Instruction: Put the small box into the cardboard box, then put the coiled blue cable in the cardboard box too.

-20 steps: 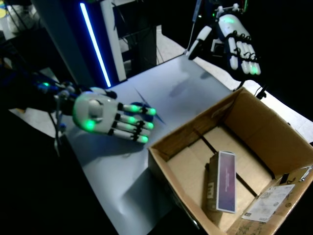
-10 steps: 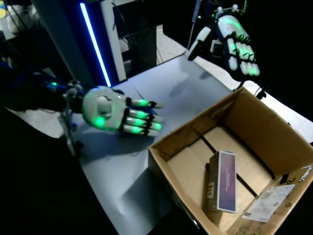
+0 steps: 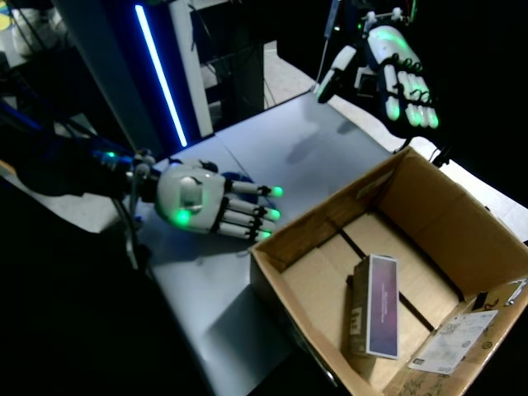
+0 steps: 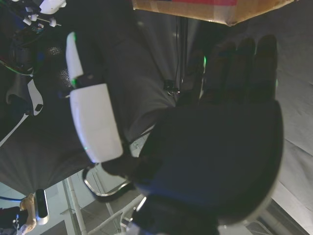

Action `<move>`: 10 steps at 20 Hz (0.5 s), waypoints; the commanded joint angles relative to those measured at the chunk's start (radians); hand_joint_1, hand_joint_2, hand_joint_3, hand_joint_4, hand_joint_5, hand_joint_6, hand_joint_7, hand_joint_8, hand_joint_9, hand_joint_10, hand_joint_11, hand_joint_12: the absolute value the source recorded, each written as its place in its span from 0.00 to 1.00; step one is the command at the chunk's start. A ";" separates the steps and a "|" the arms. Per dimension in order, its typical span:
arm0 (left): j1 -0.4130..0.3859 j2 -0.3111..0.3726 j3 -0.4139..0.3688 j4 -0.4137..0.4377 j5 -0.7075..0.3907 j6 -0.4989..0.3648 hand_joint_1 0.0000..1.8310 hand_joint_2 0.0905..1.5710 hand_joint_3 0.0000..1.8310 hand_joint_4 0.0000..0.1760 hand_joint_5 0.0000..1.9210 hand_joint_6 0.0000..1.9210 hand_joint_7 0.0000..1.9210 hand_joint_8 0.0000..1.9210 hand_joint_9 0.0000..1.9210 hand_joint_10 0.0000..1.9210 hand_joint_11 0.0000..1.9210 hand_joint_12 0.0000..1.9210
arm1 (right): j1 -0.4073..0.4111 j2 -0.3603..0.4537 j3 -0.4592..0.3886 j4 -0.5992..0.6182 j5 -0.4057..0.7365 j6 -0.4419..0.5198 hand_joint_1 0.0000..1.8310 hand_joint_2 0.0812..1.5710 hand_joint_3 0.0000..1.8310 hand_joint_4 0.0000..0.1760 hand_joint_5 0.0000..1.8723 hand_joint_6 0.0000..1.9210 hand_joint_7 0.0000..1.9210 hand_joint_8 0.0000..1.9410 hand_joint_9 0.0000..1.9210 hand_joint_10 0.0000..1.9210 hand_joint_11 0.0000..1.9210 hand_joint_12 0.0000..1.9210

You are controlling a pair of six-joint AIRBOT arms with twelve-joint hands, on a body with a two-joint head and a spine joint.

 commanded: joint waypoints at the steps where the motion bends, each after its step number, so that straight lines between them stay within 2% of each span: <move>1: -0.006 -0.003 0.004 -0.010 -0.129 -0.007 0.36 0.50 0.00 1.00 0.04 0.00 0.02 0.00 0.00 0.00 0.00 0.00 | 0.016 0.005 0.003 0.014 0.064 0.005 0.48 0.53 0.00 1.00 0.03 0.00 0.03 0.00 0.07 0.00 0.07 0.17; 2: -0.006 -0.003 0.004 -0.010 -0.129 -0.007 0.36 0.50 0.00 1.00 0.04 0.00 0.02 0.00 0.00 0.00 0.00 0.00 | 0.016 0.008 0.003 0.013 0.061 0.005 0.49 0.53 0.00 1.00 0.04 0.00 0.04 0.00 0.09 0.00 0.03 0.34; 3: -0.005 -0.003 0.004 -0.010 -0.129 -0.008 0.36 0.50 0.00 1.00 0.04 0.00 0.02 0.00 0.00 0.00 0.00 0.00 | 0.016 0.011 0.003 0.013 0.059 0.005 0.48 0.54 0.00 1.00 0.04 0.00 0.05 0.00 0.12 0.00 0.03 0.39; 4: -0.005 -0.003 0.004 -0.010 -0.129 -0.008 0.36 0.50 0.00 1.00 0.04 0.00 0.03 0.00 0.00 0.00 0.00 0.00 | 0.016 0.013 0.003 0.013 0.058 0.005 0.50 0.55 0.00 1.00 0.05 0.00 0.07 0.00 0.20 0.01 0.07 0.44; 5: -0.005 -0.003 0.004 -0.010 -0.129 -0.008 0.36 0.49 0.00 1.00 0.04 0.00 0.03 0.00 0.00 0.00 0.00 0.00 | 0.016 0.015 0.003 0.013 0.058 0.005 0.51 0.56 0.00 1.00 0.07 0.00 0.09 0.00 0.23 0.01 0.10 0.48; 6: -0.005 -0.003 0.004 -0.010 -0.129 -0.008 0.36 0.49 0.00 1.00 0.05 0.00 0.03 0.00 0.00 0.00 0.00 0.00 | 0.016 0.016 0.003 0.013 0.058 0.005 0.53 0.57 0.00 0.75 0.15 0.00 0.17 0.01 0.34 0.05 0.20 0.61; 7: -0.005 -0.003 0.004 -0.010 -0.129 -0.009 0.35 0.49 0.00 1.00 0.05 0.00 0.03 0.00 0.00 0.00 0.00 0.00 | 0.016 0.018 0.002 0.013 0.058 0.005 0.56 0.57 0.00 0.38 0.22 0.00 0.23 0.00 0.35 0.17 0.24 0.66; 8: -0.005 -0.003 0.004 -0.010 -0.128 -0.009 0.34 0.49 0.00 1.00 0.05 0.00 0.03 0.00 0.01 0.00 0.00 0.00 | 0.016 0.020 0.000 0.013 0.058 0.005 0.60 0.57 0.00 0.00 0.29 0.00 0.31 0.02 0.27 0.56 0.29 0.71; 9: -0.005 -0.003 0.005 -0.010 -0.128 -0.009 0.34 0.50 0.00 1.00 0.05 0.00 0.03 0.00 0.00 0.00 0.00 0.00 | 0.016 0.021 0.000 0.013 0.058 0.005 0.63 0.58 0.00 0.00 0.35 0.01 0.27 0.22 0.26 0.69 0.32 0.73; 10: -0.005 -0.003 0.005 -0.010 -0.128 -0.009 0.34 0.50 0.00 1.00 0.05 0.00 0.03 0.00 0.00 0.00 0.00 0.00 | 0.016 0.022 0.000 0.013 0.058 0.005 0.65 0.58 0.00 0.00 0.38 0.01 0.16 0.55 0.25 0.80 0.34 0.75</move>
